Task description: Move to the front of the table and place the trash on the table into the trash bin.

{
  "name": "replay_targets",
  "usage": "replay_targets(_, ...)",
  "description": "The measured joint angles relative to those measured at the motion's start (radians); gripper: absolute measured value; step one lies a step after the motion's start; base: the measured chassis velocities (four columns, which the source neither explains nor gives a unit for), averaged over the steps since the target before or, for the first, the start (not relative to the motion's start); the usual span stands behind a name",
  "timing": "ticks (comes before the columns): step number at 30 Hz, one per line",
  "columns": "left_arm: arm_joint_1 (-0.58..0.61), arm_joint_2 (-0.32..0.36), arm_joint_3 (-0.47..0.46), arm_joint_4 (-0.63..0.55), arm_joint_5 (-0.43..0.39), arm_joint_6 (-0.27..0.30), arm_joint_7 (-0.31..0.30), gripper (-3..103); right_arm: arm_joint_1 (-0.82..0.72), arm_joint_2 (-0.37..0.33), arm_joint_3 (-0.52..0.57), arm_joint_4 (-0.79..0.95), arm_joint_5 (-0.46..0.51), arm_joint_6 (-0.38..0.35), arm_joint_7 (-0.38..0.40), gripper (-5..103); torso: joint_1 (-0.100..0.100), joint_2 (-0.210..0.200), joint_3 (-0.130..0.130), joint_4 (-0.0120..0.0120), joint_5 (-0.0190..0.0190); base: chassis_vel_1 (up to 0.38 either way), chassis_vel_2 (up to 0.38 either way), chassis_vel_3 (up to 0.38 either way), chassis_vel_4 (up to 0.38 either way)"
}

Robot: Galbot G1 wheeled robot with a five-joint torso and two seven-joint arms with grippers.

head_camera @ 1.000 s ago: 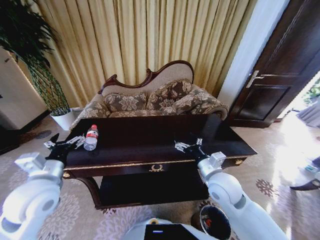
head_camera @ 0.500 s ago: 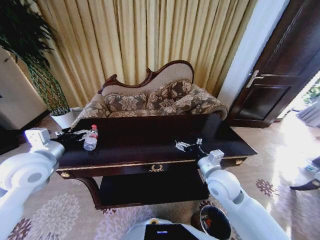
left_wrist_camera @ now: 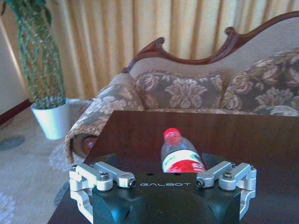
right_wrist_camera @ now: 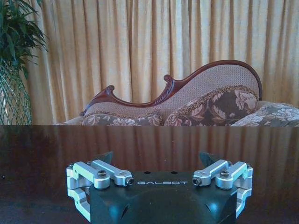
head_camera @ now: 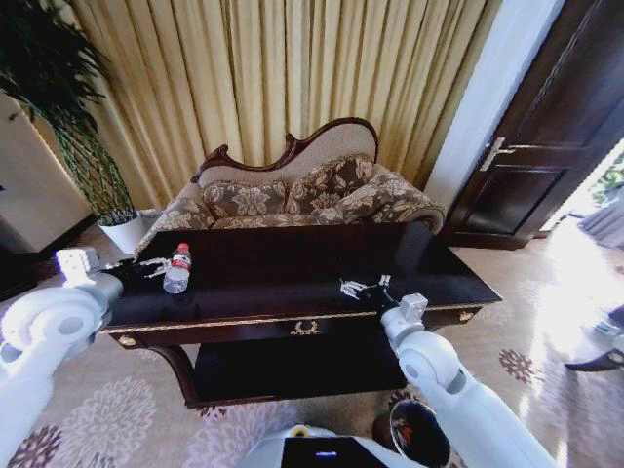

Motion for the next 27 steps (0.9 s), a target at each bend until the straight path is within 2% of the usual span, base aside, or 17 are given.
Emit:
replay_targets(2,-0.026,0.01,0.018,0.021,-0.025,-0.001,-0.026,100,0.009,-0.001,-0.003,-0.004,0.005,-0.004,0.0,100,0.0,0.0,0.0,-0.0001,0.0,0.0,0.0,0.0,0.0)
replay_targets(8,-0.087,0.039,0.078,0.057,-0.028,-0.003,-0.035,100,0.02,-0.002,-0.006,-0.008,0.014,-0.008,0.0,100,0.0,0.0,0.0,-0.0001,0.0,0.0,0.0,0.0,0.0)
replay_targets(15,-0.128,0.059,0.169,0.038,0.024,-0.004,-0.038,100,0.017,-0.003,-0.003,-0.009,0.018,-0.008,-0.001,100,0.0,0.0,0.0,-0.0001,0.0,0.0,0.0,0.0,0.0)
replay_targets(21,-0.193,0.084,0.255,0.048,0.028,-0.005,-0.067,100,0.028,-0.001,-0.008,-0.016,0.023,-0.008,-0.002,100,0.0,0.0,0.0,-0.0002,0.0002,0.0,0.0,0.0,0.0)
replay_targets(27,-0.189,0.083,0.274,0.05,0.028,-0.006,-0.09,100,0.034,0.0,-0.012,-0.023,0.026,-0.008,-0.003,100,0.0,0.0,0.0,-0.0001,0.0001,0.0,0.0,0.0,0.0)
